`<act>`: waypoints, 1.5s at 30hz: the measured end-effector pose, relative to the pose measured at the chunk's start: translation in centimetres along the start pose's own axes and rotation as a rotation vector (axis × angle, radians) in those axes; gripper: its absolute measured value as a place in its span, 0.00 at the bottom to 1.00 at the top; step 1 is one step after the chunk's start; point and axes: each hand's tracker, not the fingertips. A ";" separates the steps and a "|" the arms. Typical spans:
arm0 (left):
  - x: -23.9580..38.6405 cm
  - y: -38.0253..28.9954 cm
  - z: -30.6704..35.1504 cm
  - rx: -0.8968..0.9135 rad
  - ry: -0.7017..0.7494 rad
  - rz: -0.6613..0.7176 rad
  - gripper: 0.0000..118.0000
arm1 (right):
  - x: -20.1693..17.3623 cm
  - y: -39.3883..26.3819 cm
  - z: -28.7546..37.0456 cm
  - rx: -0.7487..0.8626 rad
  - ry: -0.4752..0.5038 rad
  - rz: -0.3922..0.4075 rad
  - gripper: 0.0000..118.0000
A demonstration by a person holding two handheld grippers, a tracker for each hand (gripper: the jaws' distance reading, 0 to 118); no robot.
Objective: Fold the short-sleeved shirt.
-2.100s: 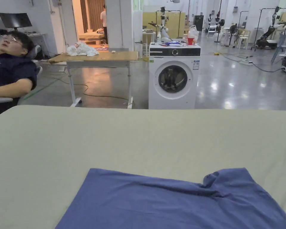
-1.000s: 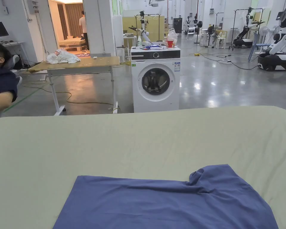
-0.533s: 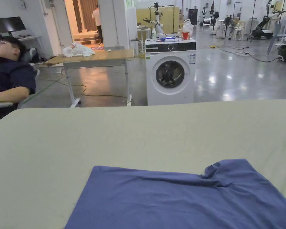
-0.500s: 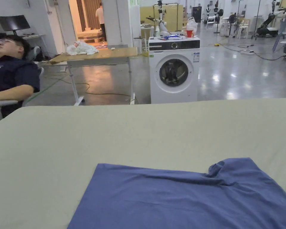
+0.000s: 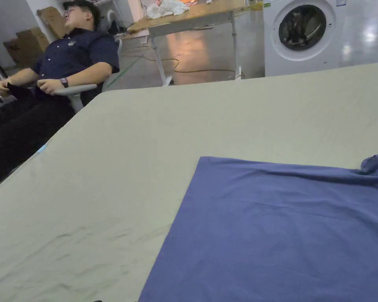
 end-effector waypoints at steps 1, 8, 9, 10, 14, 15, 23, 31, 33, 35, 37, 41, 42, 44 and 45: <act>-0.1 -0.7 -1.0 -0.031 -0.001 0.006 0.53 | 0.0 0.1 0.0 -0.002 -0.002 0.000 0.00; 0.1 -2.4 -5.1 -0.152 0.023 0.006 0.22 | 0.4 0.5 0.9 -0.011 -0.033 0.008 0.00; 0.1 -2.3 -4.8 -0.147 0.013 0.023 0.16 | 0.6 0.5 1.0 -0.015 -0.043 0.009 0.00; 0.1 -2.0 -4.8 -0.153 0.003 0.029 0.10 | 0.8 0.4 1.1 -0.023 -0.053 0.009 0.00; 1.8 -1.9 -5.6 -0.219 0.007 -0.127 0.03 | 2.2 -0.4 0.8 -0.068 -0.113 -0.024 0.00; 2.3 -1.7 -5.7 -0.218 0.022 -0.170 0.03 | 2.5 -0.5 0.8 -0.075 -0.147 -0.028 0.00; 3.6 -0.8 -5.6 -0.251 0.042 -0.189 0.03 | 5.1 -3.9 0.5 -0.159 -0.215 -0.047 0.59; 3.5 -0.6 -5.1 -0.237 0.020 -0.096 0.03 | 8.4 -6.8 -2.1 -0.267 -0.257 -0.226 0.59; 3.7 -0.7 -5.0 -0.233 0.021 -0.083 0.03 | 9.3 -7.2 -2.3 -0.270 -0.247 -0.319 0.59; 3.7 -0.7 -5.0 -0.227 0.020 -0.070 0.03 | 10.0 -7.5 -2.2 -0.245 -0.224 -0.394 0.59; 3.8 -0.7 -4.9 -0.224 0.015 -0.052 0.03 | 10.2 -7.4 -2.1 -0.238 -0.225 -0.403 0.56; 3.6 -0.7 -4.8 -0.216 0.005 -0.020 0.03 | 9.6 -7.2 -2.5 -0.254 -0.182 -0.365 0.20; 3.4 -0.8 -4.8 -0.214 0.003 -0.012 0.04 | 9.2 -7.1 -2.7 -0.262 -0.169 -0.344 0.16; 3.4 -0.8 -4.7 -0.204 -0.001 0.007 0.04 | 8.2 -7.0 -2.9 -0.270 -0.153 -0.286 0.08; 3.4 -0.9 -4.7 -0.193 -0.006 0.025 0.04 | 8.0 -7.0 -2.9 -0.266 -0.154 -0.279 0.08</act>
